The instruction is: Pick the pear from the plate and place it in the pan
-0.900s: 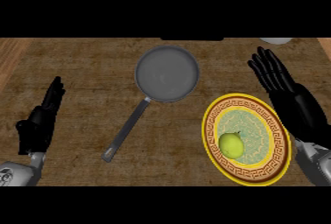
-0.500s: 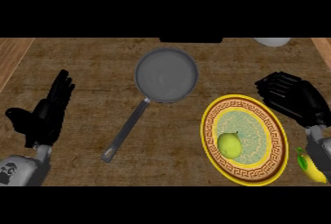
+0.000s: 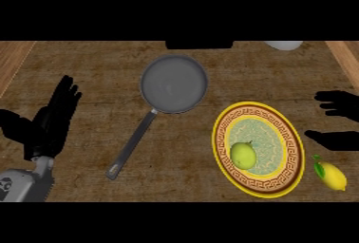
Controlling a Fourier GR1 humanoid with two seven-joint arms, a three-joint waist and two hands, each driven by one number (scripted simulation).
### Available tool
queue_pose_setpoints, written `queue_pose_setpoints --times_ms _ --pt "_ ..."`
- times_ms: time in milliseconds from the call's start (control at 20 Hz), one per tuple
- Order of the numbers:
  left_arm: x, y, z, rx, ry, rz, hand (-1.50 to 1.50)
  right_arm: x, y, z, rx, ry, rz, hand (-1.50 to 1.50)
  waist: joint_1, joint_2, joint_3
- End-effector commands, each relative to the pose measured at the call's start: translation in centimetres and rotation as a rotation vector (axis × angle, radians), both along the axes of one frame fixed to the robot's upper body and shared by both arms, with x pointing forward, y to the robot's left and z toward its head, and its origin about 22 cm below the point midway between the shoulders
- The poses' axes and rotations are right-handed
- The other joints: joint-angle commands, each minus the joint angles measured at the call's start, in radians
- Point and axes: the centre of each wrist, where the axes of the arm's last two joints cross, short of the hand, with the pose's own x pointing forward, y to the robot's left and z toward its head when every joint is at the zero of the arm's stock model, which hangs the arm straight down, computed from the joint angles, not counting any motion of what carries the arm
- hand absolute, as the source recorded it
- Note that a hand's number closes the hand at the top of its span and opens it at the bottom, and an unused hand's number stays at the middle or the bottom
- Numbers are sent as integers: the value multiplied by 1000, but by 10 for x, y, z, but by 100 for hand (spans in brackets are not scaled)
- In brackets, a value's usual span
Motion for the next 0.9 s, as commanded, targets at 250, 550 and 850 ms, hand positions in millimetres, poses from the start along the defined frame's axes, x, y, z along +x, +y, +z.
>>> queue_pose_setpoints --times_ms 250,550,850 --pt "14 -15 -2 -11 -5 -44 0 31 27 56 -152 146 173 -150 39 14 2" --pt "18 -14 13 -4 -15 -67 0 62 35 51 -302 359 299 -150 63 22 3" --pt "2 -12 2 -20 -6 -77 0 92 86 24 -349 568 437 -150 74 18 2"
